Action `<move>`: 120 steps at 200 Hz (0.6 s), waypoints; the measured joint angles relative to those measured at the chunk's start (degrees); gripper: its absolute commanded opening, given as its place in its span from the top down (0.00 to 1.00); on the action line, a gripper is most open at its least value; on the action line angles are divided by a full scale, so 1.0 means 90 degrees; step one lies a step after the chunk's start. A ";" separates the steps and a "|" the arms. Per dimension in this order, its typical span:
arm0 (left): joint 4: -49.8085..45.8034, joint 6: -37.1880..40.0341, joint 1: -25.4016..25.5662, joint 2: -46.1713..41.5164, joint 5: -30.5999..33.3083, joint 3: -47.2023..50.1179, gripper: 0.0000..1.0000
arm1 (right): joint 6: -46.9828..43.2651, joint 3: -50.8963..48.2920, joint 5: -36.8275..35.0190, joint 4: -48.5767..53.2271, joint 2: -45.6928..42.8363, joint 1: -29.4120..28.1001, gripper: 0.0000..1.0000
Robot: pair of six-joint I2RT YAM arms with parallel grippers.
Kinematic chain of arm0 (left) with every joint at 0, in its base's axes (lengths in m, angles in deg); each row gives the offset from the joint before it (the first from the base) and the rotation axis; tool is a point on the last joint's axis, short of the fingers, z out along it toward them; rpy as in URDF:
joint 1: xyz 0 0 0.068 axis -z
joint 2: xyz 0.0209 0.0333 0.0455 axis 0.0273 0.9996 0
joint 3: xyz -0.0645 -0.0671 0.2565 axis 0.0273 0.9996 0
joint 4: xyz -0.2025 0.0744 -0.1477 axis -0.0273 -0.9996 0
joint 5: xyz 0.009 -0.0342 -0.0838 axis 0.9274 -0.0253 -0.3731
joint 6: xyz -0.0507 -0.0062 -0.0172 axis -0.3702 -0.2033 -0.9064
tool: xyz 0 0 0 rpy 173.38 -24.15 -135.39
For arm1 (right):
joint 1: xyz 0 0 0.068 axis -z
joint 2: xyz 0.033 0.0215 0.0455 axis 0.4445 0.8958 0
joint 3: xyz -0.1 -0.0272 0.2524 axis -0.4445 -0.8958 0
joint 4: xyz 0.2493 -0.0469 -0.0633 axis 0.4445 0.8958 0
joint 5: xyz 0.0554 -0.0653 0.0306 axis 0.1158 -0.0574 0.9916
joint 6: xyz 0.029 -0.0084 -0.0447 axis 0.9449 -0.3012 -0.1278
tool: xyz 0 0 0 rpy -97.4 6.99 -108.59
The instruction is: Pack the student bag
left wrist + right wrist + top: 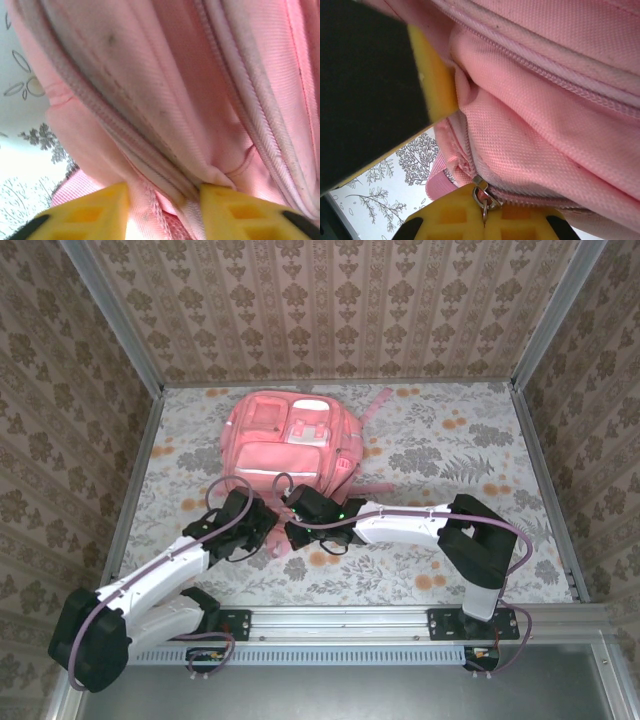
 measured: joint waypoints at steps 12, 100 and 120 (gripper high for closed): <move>0.0002 0.0029 0.0002 -0.0002 0.0061 -0.0012 1.00 | 0.0000 0.0000 0.0000 0.0000 0.0000 -0.0005 1.00; -0.0646 0.0143 -0.0078 -0.0627 0.0165 -0.0440 1.00 | -0.0005 -0.0576 -0.0180 0.0012 -0.0882 0.0146 1.00; -0.0877 0.0199 -0.0333 -0.0758 0.0347 -0.0440 1.00 | -0.0007 -0.1044 -0.0221 0.0228 -0.1243 0.0362 1.00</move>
